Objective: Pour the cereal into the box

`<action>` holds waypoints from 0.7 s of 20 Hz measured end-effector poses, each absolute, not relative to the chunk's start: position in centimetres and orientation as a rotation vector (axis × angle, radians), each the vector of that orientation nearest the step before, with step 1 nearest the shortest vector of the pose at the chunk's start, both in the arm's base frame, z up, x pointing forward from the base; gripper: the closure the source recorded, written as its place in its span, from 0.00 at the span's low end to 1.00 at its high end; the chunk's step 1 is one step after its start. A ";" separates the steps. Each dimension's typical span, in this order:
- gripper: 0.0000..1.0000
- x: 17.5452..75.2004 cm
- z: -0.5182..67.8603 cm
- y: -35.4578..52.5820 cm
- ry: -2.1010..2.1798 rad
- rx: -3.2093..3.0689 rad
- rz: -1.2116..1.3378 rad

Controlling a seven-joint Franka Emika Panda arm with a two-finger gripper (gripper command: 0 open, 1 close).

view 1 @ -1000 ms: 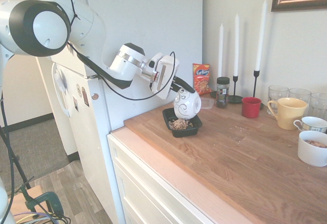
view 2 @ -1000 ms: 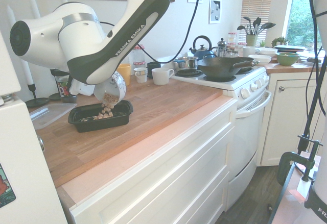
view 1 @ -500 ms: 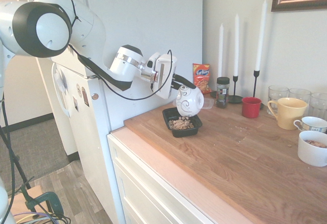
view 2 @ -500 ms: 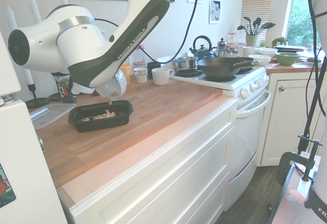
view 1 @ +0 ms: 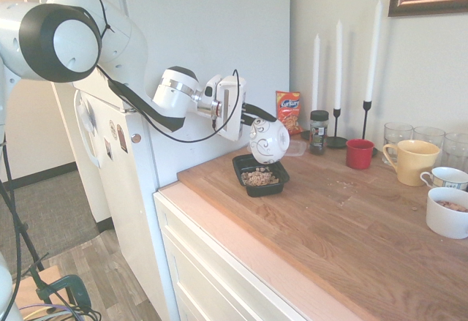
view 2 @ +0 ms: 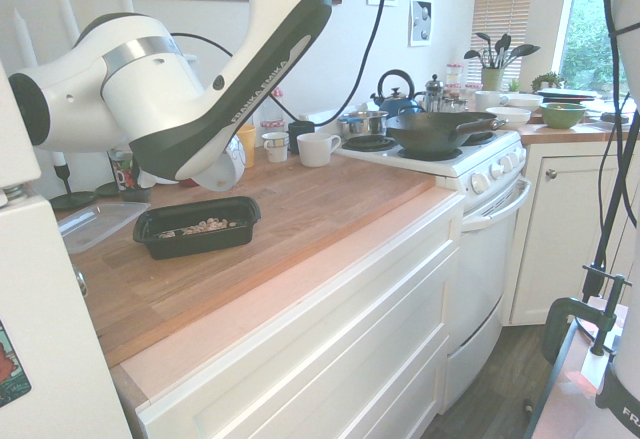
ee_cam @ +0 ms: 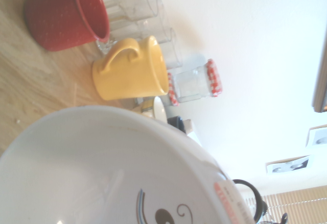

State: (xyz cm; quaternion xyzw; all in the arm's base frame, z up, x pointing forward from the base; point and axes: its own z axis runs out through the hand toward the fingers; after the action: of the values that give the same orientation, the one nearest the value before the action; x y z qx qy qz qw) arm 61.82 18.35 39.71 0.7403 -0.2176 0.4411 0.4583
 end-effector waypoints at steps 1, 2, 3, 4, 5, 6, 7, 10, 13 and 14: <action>1.00 61.8 39.7 18.4 -0.534 1.821 1.090; 1.00 61.9 39.8 18.4 -0.529 1.816 1.097; 1.00 61.9 39.8 18.4 -0.525 1.811 1.102; 1.00 61.9 39.8 18.4 -0.519 1.807 1.106; 1.00 61.8 39.7 18.3 -0.507 1.798 1.113; 1.00 61.7 39.4 18.3 -0.491 1.785 1.123; 1.00 61.6 38.9 18.2 -0.475 1.774 1.131; 1.00 60.8 37.5 18.0 -0.447 1.757 1.130; 1.00 60.3 37.0 18.4 -0.439 1.759 1.130; 1.00 60.3 37.1 18.6 -0.443 1.763 1.130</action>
State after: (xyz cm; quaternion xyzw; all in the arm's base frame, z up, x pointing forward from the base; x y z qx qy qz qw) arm 60.27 18.57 37.09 0.7227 -0.1817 0.4631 0.4799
